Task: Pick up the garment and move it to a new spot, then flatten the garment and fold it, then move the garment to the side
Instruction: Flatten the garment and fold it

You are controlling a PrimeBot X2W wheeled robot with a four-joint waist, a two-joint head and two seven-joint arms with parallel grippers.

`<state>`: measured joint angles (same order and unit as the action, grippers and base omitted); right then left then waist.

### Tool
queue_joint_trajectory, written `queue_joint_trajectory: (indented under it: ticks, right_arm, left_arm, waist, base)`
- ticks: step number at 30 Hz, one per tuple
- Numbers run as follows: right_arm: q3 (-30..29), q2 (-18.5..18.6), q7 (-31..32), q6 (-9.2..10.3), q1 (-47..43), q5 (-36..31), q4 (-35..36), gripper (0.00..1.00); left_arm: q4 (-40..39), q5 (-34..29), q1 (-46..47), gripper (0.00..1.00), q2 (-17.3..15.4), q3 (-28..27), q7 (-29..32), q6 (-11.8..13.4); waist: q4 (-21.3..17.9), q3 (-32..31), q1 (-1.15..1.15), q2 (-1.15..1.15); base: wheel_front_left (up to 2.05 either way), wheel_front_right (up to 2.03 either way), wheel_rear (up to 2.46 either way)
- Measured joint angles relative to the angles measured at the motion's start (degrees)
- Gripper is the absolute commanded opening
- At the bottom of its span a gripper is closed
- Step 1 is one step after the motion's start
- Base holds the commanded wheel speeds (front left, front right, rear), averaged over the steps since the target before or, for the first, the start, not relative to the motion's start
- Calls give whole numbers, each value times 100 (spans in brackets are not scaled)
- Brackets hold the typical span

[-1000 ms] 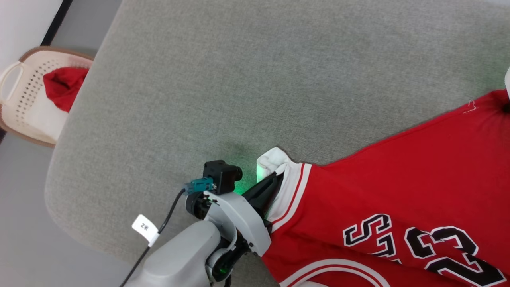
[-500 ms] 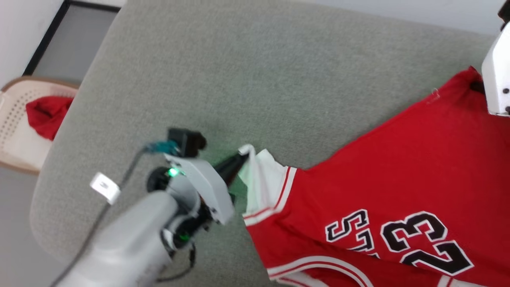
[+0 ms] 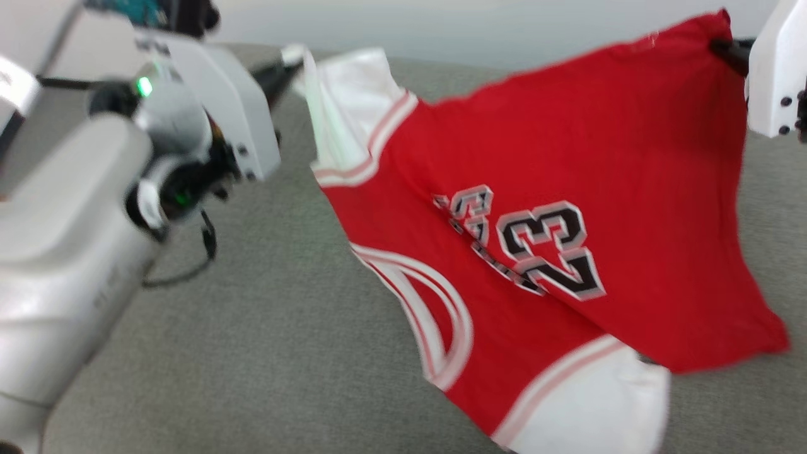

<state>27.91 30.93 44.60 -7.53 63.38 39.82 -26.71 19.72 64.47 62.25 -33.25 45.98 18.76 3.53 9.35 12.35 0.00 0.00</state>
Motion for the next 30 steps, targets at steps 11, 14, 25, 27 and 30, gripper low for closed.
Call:
queue_joint_trajectory:
  ticks: [11,14,25,27,30]
  right_arm:
    - [40,-115,-1112,0,373,-213,32,0]
    - [-24,-177,-1393,1,503,-282,-44,0]
    - [-345,-430,-2169,0,962,-423,-346,0]
    - [-439,-490,-2343,0,1073,-472,-433,0]
    - [-541,-600,-2546,0,1257,-558,-571,0]
  left_arm:
    - [942,-420,1616,0,131,-122,137,-126]
    - [1281,-505,1959,0,233,-177,52,-153]
    - [2236,-592,2911,0,498,-358,-267,-310]
    - [2405,-589,3093,0,546,-425,-323,-328]
    - [2661,-590,3376,0,613,-490,-409,-354]
  waist:
    - [-515,-255,0,0]
    - [-626,-310,0,0]
    - [-824,-243,0,0]
    - [-836,-173,0,0]
    - [-857,-44,0,0]
  base:
    - [0,0,0]
    - [0,0,0]
    - [0,0,0]
    - [0,0,0]
    - [0,0,0]
